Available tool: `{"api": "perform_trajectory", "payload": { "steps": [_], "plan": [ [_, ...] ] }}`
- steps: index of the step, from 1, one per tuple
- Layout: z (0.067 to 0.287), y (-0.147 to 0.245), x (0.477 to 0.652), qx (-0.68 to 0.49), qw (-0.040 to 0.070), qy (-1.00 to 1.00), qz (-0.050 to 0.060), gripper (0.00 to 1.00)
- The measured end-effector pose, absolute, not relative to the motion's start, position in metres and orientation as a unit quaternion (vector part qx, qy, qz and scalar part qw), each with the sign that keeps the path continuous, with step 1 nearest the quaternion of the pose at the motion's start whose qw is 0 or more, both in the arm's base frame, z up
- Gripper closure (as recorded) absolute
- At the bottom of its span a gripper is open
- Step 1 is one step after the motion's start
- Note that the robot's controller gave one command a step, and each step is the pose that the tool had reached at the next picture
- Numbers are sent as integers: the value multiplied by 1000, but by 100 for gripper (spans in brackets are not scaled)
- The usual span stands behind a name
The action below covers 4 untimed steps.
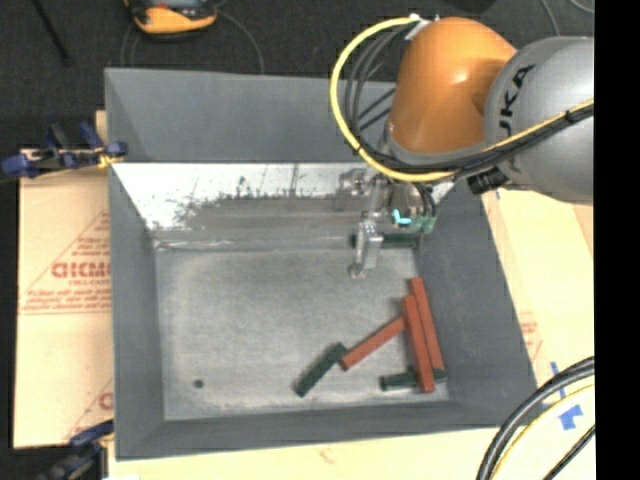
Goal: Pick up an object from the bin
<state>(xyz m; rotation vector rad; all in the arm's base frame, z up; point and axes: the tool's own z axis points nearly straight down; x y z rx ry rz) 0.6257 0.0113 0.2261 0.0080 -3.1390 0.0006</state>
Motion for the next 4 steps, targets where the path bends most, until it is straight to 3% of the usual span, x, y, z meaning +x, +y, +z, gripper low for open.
{"api": "perform_trajectory", "payload": {
  "steps": [1,2,3,4],
  "plan": [
    [231,11,627,2,-3,-1000,0,0],
    [191,6,606,77,-3,-997,1,0],
    [167,-23,568,247,-2,-969,1,0],
    [152,-20,509,262,-2,-965,0,0]
  ]
}}
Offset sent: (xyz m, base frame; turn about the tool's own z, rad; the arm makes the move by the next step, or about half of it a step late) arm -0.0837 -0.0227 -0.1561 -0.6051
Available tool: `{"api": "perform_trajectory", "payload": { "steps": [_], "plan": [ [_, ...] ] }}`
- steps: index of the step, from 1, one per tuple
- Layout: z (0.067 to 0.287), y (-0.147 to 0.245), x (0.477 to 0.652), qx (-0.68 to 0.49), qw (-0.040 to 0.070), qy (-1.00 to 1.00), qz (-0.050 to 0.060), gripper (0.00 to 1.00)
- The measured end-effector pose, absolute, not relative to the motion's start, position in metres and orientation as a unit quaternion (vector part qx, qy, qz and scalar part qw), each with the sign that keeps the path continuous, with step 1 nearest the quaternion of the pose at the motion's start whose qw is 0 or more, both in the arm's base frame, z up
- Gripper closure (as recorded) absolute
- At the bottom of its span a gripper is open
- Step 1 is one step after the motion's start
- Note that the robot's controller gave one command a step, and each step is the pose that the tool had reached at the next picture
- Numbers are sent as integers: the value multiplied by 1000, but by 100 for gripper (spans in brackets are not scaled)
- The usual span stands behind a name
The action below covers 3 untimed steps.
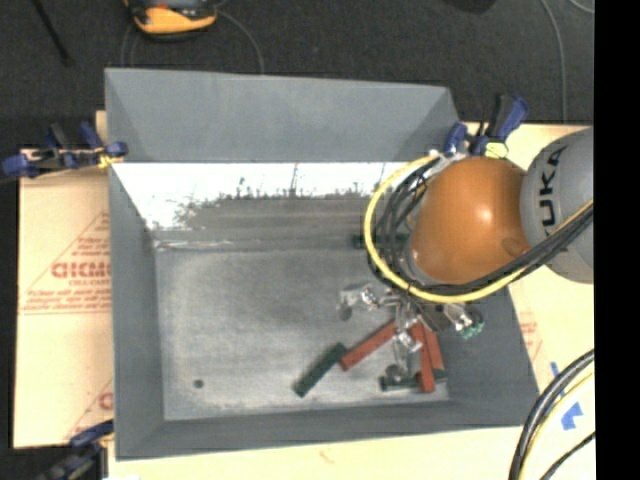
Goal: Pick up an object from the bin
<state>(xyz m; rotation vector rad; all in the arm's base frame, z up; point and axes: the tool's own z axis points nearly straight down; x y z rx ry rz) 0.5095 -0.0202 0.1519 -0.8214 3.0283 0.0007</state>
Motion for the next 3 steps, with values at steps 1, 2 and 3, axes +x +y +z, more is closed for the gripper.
{"api": "perform_trajectory", "payload": {
  "steps": [1,2,3],
  "plan": [
    [103,-4,514,-379,2,925,-1,0],
    [72,-63,571,-375,2,927,-1,100],
    [72,-63,571,-375,2,927,-1,100]
  ]
}}
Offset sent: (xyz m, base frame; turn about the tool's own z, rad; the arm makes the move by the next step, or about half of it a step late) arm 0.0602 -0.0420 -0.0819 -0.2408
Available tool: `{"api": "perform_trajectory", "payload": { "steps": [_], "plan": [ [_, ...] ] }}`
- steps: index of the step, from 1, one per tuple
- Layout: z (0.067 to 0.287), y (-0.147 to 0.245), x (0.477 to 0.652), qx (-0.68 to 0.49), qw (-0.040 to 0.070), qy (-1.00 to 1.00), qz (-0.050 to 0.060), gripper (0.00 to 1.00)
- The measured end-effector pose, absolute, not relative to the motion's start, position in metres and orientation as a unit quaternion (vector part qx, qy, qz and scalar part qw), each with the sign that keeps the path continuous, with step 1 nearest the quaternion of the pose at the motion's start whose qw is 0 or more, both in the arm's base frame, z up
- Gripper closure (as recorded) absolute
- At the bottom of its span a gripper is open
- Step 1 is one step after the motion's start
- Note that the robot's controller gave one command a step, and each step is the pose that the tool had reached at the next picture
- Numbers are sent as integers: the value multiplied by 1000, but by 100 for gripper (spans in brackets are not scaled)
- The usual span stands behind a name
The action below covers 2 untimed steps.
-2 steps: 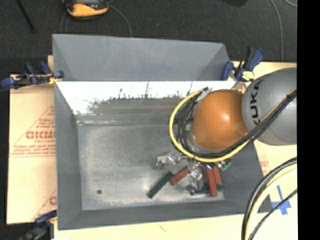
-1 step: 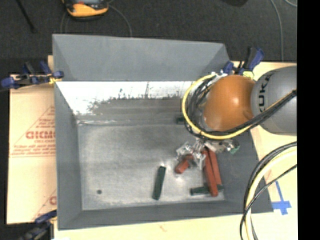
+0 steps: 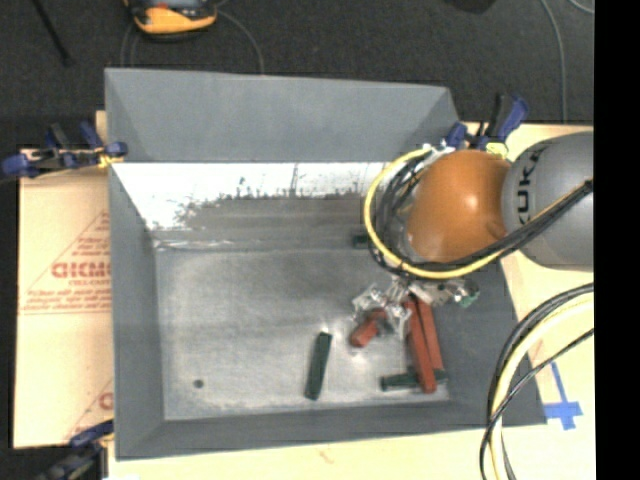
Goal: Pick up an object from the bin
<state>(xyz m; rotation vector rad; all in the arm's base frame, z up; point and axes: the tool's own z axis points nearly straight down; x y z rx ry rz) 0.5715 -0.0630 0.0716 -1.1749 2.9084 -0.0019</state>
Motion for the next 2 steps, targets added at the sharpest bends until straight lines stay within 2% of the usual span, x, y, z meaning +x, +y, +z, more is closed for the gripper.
{"api": "perform_trajectory", "payload": {
  "steps": [2],
  "plan": [
    [75,-63,572,-374,3,928,0,100]
  ]
}}
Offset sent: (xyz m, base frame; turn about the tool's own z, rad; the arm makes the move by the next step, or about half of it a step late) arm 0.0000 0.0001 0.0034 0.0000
